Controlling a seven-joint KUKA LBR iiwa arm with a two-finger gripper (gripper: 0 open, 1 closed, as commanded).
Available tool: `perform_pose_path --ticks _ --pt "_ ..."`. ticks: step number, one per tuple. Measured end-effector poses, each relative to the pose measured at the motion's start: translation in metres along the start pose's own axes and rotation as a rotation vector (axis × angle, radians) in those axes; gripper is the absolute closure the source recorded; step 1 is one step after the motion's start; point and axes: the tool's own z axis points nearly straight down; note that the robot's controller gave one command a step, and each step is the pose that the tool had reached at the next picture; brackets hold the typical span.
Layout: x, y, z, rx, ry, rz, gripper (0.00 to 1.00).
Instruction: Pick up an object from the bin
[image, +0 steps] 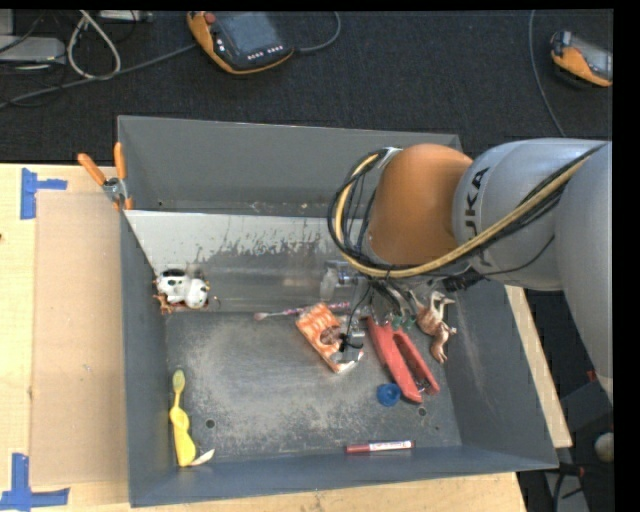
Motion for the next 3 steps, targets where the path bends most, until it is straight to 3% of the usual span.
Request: perform_pose_path --ticks 1,2,3 --pt "-0.006 -0.005 0.01 0.002 0.011 -0.096 0.0" --pt "-0.003 -0.014 0.042 0.002 0.006 0.164 0.0" --pt "0.002 -0.011 0.05 0.002 0.007 0.107 1.0"
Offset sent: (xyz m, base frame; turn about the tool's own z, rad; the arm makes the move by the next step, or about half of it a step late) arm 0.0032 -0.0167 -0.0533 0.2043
